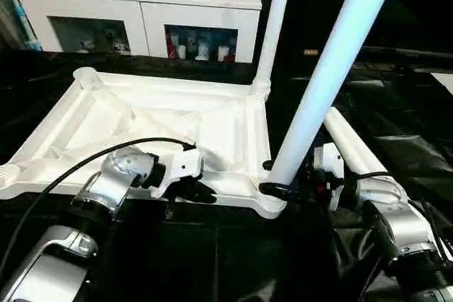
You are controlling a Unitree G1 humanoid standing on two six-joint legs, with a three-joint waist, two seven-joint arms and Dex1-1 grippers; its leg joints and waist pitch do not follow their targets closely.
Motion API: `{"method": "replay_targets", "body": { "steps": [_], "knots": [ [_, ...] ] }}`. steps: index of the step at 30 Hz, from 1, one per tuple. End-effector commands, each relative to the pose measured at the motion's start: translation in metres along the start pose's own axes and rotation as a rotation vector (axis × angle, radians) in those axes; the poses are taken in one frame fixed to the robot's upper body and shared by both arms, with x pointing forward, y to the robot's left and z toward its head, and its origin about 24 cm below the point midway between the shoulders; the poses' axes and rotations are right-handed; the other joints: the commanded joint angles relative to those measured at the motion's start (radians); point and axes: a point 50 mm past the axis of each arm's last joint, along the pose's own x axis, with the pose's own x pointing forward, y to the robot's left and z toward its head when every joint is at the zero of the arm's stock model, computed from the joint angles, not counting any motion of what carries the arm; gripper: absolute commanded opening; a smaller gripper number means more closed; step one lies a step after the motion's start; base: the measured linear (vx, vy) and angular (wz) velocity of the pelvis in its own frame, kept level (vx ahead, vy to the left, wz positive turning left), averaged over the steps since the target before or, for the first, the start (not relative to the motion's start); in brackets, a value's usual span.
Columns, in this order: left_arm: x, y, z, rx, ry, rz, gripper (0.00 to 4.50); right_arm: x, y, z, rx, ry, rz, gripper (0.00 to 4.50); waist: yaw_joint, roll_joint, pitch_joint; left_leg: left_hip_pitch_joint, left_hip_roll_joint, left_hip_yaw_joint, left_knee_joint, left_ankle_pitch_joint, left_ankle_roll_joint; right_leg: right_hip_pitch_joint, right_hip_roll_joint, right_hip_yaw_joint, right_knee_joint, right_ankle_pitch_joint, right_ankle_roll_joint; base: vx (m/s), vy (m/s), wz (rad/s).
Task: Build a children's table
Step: Insert table leg to table base
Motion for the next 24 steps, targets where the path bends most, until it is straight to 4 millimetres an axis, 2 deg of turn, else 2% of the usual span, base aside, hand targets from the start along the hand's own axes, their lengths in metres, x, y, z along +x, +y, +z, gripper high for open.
{"method": "replay_targets", "body": {
  "steps": [1,2,5,7,10,12,18,19,20,23,24],
  "knots": [
    [0.0032,0.0099,0.0215,0.045,-0.052,0.027,0.6,-0.0035,0.0192,-0.0495,0.161,0.194,0.012,1.84,-0.01,0.014,-0.022,0.029,0.09,-0.054,-0.094,-0.468,-0.047,-0.01,-0.105,0.059,-0.107,-0.407,-0.199,0.0,0.0,0.0],
    [0.0045,0.011,0.0237,0.045,-0.058,0.029,0.6,-0.0026,0.0176,-0.0485,0.164,0.178,-0.005,1.84,-0.012,0.016,-0.023,0.026,0.09,-0.055,-0.096,-0.462,-0.045,-0.007,-0.107,0.06,-0.107,-0.396,-0.203,0.0,0.0,0.0],
    [0.0067,0.0135,0.0262,0.07,-0.052,0.055,0.99,-0.001,0.016,-0.047,0.171,0.156,-0.024,1.84,-0.022,0.015,-0.024,0.014,0.089,-0.059,-0.097,-0.445,-0.038,0.002,-0.107,0.057,-0.103,-0.375,-0.206,0.0,0.0,0.0],
    [0.0078,0.0146,0.0268,0.083,-0.046,0.065,0.99,0.0,0.0158,-0.0465,0.174,0.146,-0.032,1.84,-0.027,0.014,-0.026,0.011,0.088,-0.062,-0.098,-0.442,-0.035,0.004,-0.105,0.055,-0.102,-0.366,-0.2,0.0,0.0,0.0],
    [0.009,0.0152,0.0272,0.08,-0.041,0.054,0.98,0.0009,0.0162,-0.0462,0.18,0.138,-0.037,1.84,-0.026,0.016,-0.024,0.022,0.086,-0.055,-0.094,-0.452,-0.03,-0.004,-0.102,0.059,-0.105,-0.357,-0.21,0.0,0.0,0.0],
    [0.0101,0.0141,0.0267,0.084,-0.02,0.025,0.98,0.0011,0.0162,-0.0466,0.179,0.137,-0.041,1.84,-0.026,0.02,-0.024,0.019,0.086,-0.055,-0.095,-0.438,-0.027,-0.001,-0.103,0.059,-0.106,-0.355,-0.21,0.0,0.0,0.0],
    [0.0082,0.0111,0.0234,0.034,0.012,-0.035,0.98,0.0004,0.0145,-0.0472,0.175,0.138,-0.056,1.84,-0.026,0.024,-0.022,0.027,0.087,-0.054,-0.096,-0.471,-0.037,-0.007,-0.101,0.06,-0.107,-0.385,-0.211,0.0,0.0,0.0],
    [0.0077,0.0119,0.0259,0.018,0.0,-0.029,1.15,0.0002,0.0139,-0.047,0.172,0.14,-0.06,1.84,-0.026,0.029,-0.021,0.027,0.087,-0.055,-0.096,-0.478,-0.039,-0.007,-0.102,0.06,-0.109,-0.396,-0.211,0.0,0.0,0.0],
    [0.0077,0.0121,0.0268,0.016,-0.005,-0.027,1.25,0.0001,0.0137,-0.0469,0.17,0.14,-0.061,1.84,-0.027,0.026,-0.02,0.026,0.087,-0.056,-0.096,-0.478,-0.038,-0.008,-0.102,0.06,-0.109,-0.402,-0.21,0.0,0.0,0.0],
    [0.0082,0.011,0.0307,0.003,-0.039,-0.027,1.45,0.0001,0.0127,-0.0468,0.167,0.142,-0.068,1.84,-0.027,0.032,-0.018,0.029,0.087,-0.057,-0.097,-0.5,-0.043,-0.011,-0.103,0.06,-0.113,-0.43,-0.203,0.0,0.0,0.0],
    [0.0082,0.011,0.0313,0.008,-0.042,-0.02,1.57,0.0002,0.0125,-0.0467,0.166,0.142,-0.069,1.84,-0.027,0.029,-0.017,0.026,0.087,-0.058,-0.098,-0.499,-0.041,-0.01,-0.104,0.06,-0.113,-0.436,-0.202,0.0,0.0,0.0]
  ]
}}
